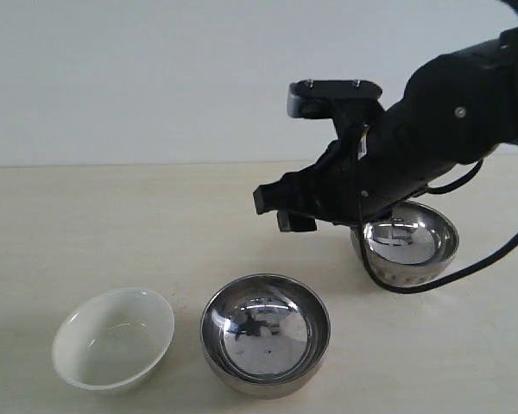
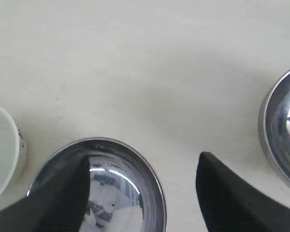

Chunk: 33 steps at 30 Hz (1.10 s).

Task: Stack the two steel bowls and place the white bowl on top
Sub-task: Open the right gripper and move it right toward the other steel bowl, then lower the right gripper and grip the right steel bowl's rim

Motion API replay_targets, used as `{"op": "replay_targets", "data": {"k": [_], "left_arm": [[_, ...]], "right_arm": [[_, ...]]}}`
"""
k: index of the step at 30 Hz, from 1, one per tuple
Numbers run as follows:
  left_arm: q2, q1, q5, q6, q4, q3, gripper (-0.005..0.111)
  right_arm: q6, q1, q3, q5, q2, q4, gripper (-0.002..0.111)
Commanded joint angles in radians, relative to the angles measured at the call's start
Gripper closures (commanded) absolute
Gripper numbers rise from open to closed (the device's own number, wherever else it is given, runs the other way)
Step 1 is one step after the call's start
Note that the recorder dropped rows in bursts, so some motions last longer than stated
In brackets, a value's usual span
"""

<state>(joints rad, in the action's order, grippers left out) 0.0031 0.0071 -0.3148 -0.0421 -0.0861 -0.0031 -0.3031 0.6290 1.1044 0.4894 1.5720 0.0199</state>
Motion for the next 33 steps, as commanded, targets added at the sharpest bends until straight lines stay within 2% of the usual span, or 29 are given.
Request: {"op": "replay_targets", "data": {"k": [1, 6, 17, 23, 26, 30, 33], "left_arm": [[-0.003, -0.005, 0.009, 0.005, 0.0, 0.003, 0.103], [-0.003, -0.005, 0.009, 0.005, 0.0, 0.003, 0.103], [-0.003, -0.005, 0.009, 0.005, 0.0, 0.003, 0.103], [-0.003, -0.005, 0.009, 0.005, 0.0, 0.003, 0.103], [-0.003, -0.005, 0.009, 0.005, 0.0, 0.003, 0.103], [-0.003, -0.005, 0.009, 0.005, 0.0, 0.003, 0.103], [-0.003, -0.005, 0.009, 0.005, 0.0, 0.003, 0.103]], "right_arm": [[-0.051, -0.004, 0.005, 0.007, -0.063, 0.066, 0.052], [-0.14, -0.004, 0.005, 0.013, -0.093, 0.148, 0.052], [-0.153, -0.004, 0.005, 0.026, -0.095, 0.158, 0.052], [-0.181, -0.004, 0.005, 0.101, -0.095, 0.288, 0.052], [-0.304, -0.004, 0.005, 0.125, -0.095, 0.419, 0.052], [-0.599, -0.007, 0.005, 0.181, -0.095, 0.699, 0.052], [-0.677, -0.044, 0.005, 0.188, -0.095, 0.736, 0.052]]}}
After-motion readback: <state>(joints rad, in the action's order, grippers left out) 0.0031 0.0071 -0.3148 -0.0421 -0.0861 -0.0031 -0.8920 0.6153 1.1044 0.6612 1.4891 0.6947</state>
